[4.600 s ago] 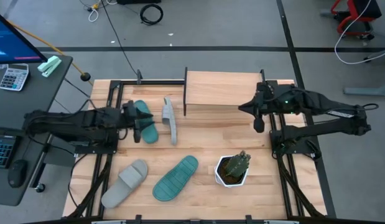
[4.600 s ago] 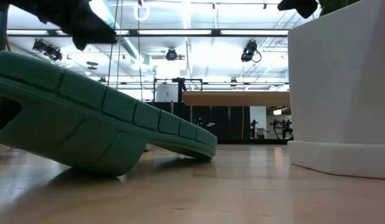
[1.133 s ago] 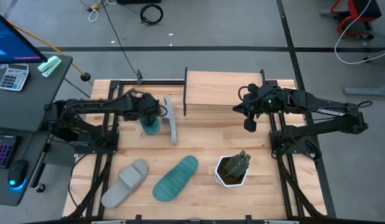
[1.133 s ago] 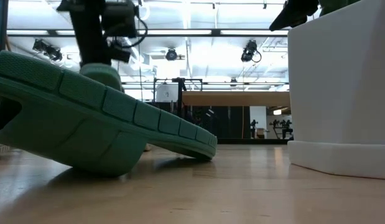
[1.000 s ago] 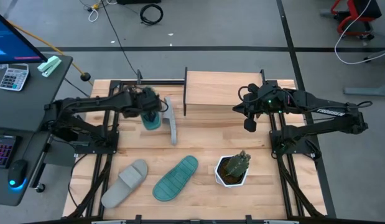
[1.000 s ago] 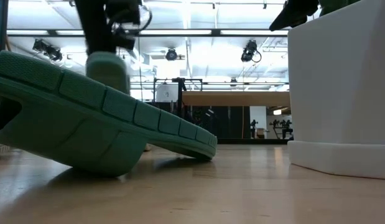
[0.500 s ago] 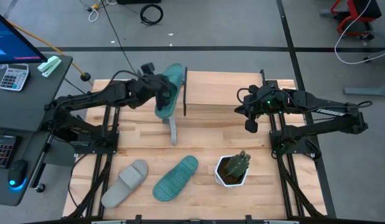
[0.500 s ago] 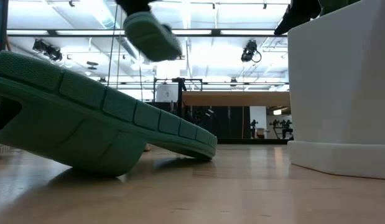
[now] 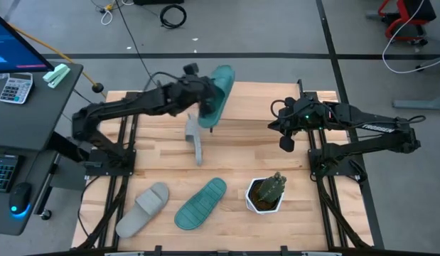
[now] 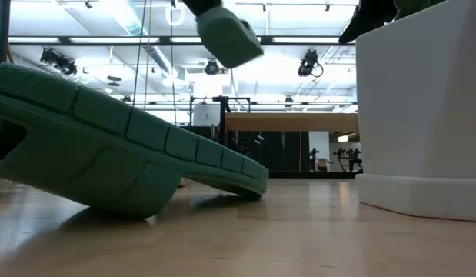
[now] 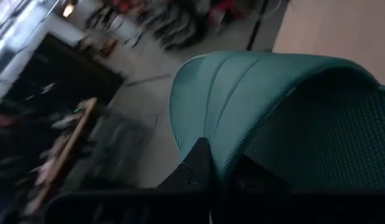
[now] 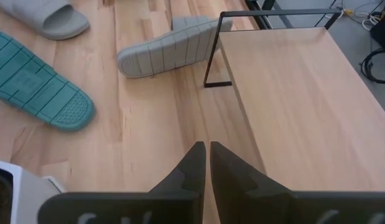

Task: Pick and place slides into the shelf
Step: Put the top green slides on the shelf

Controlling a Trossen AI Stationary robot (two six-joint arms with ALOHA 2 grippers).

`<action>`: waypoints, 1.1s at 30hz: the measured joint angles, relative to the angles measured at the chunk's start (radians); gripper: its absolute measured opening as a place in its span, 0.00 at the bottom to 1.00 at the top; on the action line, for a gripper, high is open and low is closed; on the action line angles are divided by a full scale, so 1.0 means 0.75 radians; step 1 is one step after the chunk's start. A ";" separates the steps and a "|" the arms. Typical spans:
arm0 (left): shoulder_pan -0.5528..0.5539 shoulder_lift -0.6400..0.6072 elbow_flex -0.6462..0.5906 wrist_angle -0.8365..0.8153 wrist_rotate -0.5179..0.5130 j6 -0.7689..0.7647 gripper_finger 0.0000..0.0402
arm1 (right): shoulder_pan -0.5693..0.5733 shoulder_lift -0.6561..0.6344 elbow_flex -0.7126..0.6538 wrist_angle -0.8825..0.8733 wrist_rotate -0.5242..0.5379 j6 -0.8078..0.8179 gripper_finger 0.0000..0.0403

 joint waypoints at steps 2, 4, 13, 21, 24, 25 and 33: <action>-0.003 0.083 0.052 -0.010 -0.099 0.044 0.03 | 0.001 0.000 0.000 0.000 -0.001 0.014 0.07; -0.007 0.155 0.078 -0.007 -0.176 0.077 0.03 | 0.002 0.000 0.000 0.001 0.000 0.015 0.07; -0.010 0.338 0.072 0.125 -0.244 0.110 0.03 | 0.004 0.000 0.000 -0.001 -0.001 0.016 0.07; -0.021 0.349 0.072 0.254 -0.249 0.123 0.03 | 0.004 0.000 0.000 0.001 -0.001 0.016 0.07; -0.023 0.349 0.072 0.337 -0.248 0.175 0.03 | 0.004 0.000 0.000 0.001 0.000 0.025 0.07; -0.023 0.349 0.072 0.357 -0.248 0.182 0.03 | 0.004 0.000 0.000 0.001 -0.001 0.038 0.07; 0.050 0.349 0.091 0.408 -0.258 0.239 0.03 | 0.004 0.000 0.000 0.001 -0.001 0.099 0.07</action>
